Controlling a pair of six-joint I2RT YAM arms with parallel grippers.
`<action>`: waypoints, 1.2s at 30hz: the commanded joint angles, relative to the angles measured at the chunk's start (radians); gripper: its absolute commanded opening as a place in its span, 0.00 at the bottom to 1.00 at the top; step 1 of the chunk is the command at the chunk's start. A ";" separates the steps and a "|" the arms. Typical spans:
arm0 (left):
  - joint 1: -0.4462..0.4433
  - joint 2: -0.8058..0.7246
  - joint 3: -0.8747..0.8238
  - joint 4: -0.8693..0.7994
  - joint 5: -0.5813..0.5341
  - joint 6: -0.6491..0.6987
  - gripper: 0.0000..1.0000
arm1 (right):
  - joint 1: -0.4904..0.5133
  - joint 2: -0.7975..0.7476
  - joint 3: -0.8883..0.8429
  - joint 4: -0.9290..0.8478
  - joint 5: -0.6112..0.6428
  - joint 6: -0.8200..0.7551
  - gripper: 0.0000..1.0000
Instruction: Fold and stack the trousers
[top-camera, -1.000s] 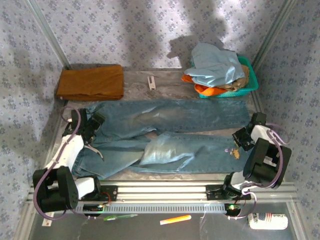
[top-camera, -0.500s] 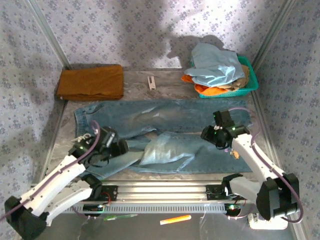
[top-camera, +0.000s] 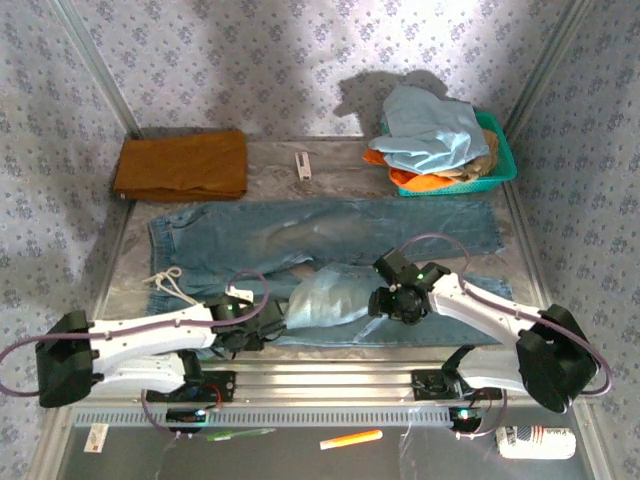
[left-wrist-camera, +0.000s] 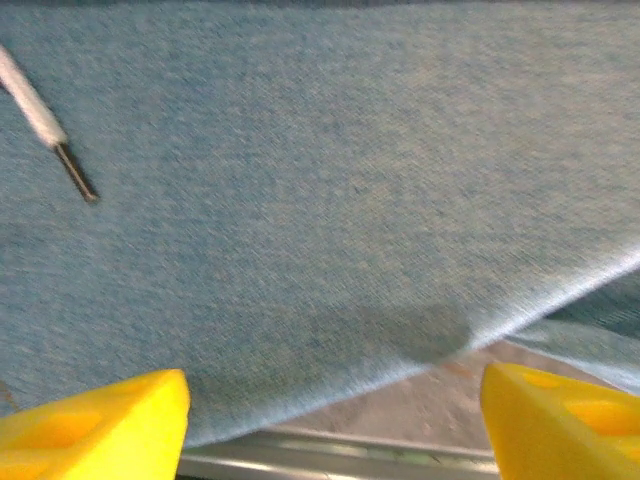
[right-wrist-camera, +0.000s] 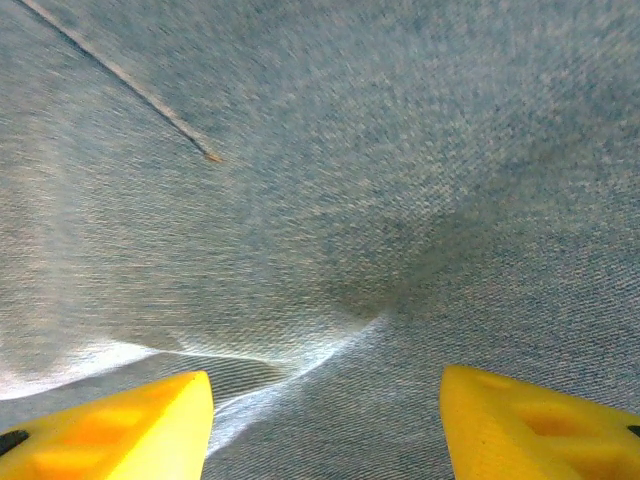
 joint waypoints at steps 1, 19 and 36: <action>-0.008 0.014 -0.022 -0.003 -0.113 -0.054 0.62 | -0.004 0.039 -0.021 -0.001 0.059 0.036 0.63; -0.006 -0.200 -0.039 -0.038 -0.148 0.050 0.00 | -0.193 0.038 -0.066 -0.038 0.108 -0.048 0.53; 0.122 -0.238 0.020 0.004 0.028 0.200 0.56 | -0.344 -0.093 -0.060 -0.138 0.136 -0.058 0.57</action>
